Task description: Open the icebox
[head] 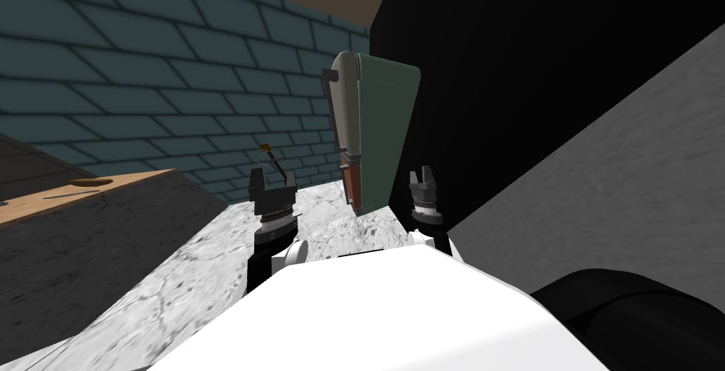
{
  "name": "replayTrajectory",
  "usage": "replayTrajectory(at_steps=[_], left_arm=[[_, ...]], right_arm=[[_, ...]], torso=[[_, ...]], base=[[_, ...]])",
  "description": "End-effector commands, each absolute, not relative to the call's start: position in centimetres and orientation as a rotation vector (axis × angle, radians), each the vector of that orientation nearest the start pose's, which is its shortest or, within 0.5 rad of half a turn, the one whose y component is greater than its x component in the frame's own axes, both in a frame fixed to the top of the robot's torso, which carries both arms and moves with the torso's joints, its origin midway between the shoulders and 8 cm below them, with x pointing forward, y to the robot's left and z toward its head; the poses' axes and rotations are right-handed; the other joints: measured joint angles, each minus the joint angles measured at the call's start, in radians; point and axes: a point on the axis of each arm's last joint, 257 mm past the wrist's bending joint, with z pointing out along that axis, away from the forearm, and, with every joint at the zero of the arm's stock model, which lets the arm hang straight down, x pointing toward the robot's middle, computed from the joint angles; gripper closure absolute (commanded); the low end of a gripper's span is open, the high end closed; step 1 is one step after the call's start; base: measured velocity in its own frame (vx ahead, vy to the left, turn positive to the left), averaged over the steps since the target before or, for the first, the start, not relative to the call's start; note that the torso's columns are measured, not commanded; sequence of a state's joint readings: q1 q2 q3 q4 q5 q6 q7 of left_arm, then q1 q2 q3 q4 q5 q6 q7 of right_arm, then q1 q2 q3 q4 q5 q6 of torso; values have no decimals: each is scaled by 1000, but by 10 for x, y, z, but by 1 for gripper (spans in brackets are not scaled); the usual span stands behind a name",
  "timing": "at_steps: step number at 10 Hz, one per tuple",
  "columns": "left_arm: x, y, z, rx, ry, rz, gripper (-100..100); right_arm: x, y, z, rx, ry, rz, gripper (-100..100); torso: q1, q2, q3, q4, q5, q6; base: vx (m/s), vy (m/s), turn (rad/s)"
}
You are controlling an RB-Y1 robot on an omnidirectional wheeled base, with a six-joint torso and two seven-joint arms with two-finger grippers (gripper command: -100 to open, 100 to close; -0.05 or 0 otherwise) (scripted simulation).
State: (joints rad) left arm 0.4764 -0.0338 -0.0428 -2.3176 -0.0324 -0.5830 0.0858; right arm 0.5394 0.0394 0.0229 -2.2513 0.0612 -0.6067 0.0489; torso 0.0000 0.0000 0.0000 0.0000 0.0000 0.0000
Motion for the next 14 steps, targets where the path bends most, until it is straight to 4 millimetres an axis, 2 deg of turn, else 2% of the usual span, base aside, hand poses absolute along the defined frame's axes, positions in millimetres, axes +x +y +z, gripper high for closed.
replayTrajectory(at_steps=[1,9,10,11,14], left_arm=[[323,259,63,-578,483,-1443,0],[323,259,63,-578,483,-1443,0],[323,259,63,-578,483,-1443,0],[324,259,63,-578,483,-1443,0],[324,259,63,-579,483,-1443,0]], right_arm=[[330,-270,19,596,600,1238,0],[330,-270,19,595,600,1238,0],[332,-264,17,555,649,1221,-100],[334,-261,16,527,683,1202,-100],[341,-252,9,437,782,1111,-100]], torso=[[0,40,-82,41,0,0],[0,618,-1234,617,0,0],[0,691,-1382,691,0,0],[0,725,-1451,724,0,0],[1,736,-1477,737,0,0]], base=[[0,0,0],[0,0,0],[16,13,12],[26,24,17],[48,42,22]])
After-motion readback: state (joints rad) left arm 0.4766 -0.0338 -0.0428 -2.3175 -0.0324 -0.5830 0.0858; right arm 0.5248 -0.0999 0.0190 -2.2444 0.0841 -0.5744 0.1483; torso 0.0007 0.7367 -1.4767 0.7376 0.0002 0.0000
